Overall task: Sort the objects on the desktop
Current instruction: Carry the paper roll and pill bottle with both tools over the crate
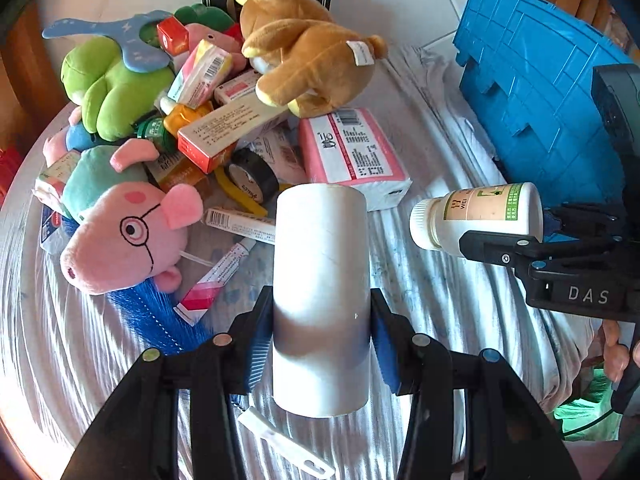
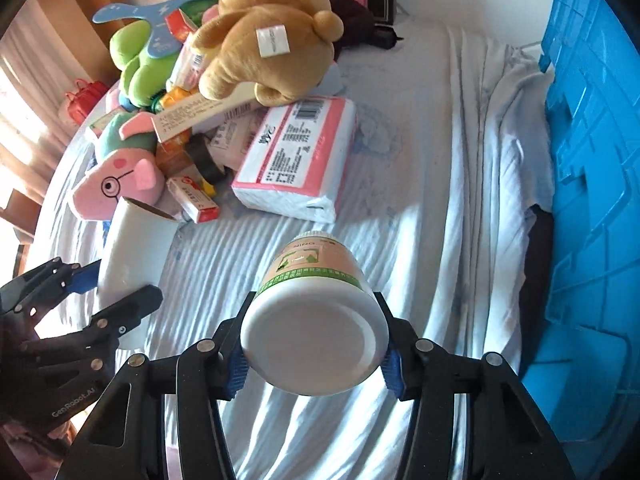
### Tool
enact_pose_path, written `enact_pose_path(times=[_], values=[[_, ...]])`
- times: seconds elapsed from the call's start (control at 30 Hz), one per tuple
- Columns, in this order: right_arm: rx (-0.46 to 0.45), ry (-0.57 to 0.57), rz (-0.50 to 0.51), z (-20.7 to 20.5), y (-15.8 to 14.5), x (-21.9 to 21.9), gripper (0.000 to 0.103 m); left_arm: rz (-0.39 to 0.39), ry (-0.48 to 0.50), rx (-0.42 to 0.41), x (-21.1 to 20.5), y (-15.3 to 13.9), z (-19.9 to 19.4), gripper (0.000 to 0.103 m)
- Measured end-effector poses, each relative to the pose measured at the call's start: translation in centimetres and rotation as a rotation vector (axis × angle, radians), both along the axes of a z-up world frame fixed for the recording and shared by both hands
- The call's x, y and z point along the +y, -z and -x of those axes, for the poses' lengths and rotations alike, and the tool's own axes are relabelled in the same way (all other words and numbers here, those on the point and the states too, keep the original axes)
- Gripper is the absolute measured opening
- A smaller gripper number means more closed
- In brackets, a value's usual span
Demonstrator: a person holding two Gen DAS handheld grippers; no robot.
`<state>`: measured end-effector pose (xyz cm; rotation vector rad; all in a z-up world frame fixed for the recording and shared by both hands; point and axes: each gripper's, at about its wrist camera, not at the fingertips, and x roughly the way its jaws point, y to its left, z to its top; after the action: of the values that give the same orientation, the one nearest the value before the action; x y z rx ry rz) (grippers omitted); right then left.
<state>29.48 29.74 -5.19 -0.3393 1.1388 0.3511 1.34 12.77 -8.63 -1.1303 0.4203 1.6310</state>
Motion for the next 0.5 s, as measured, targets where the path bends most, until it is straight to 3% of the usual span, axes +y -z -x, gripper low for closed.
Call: enact_pose_path(times=[0.2, 0.5], values=[[-0.111, -0.036, -0.037, 1.2, -2.7, 1.5, 0.052, -0.084, -0.013, 0.036, 0.7, -3.7, -0.7, 0.045], [-0.362, -0.056, -0.113, 3.4, -13.2, 1.4, 0.052, -0.242, -0.005, 0.113, 1.8, -11.3, -1.4, 0.045]])
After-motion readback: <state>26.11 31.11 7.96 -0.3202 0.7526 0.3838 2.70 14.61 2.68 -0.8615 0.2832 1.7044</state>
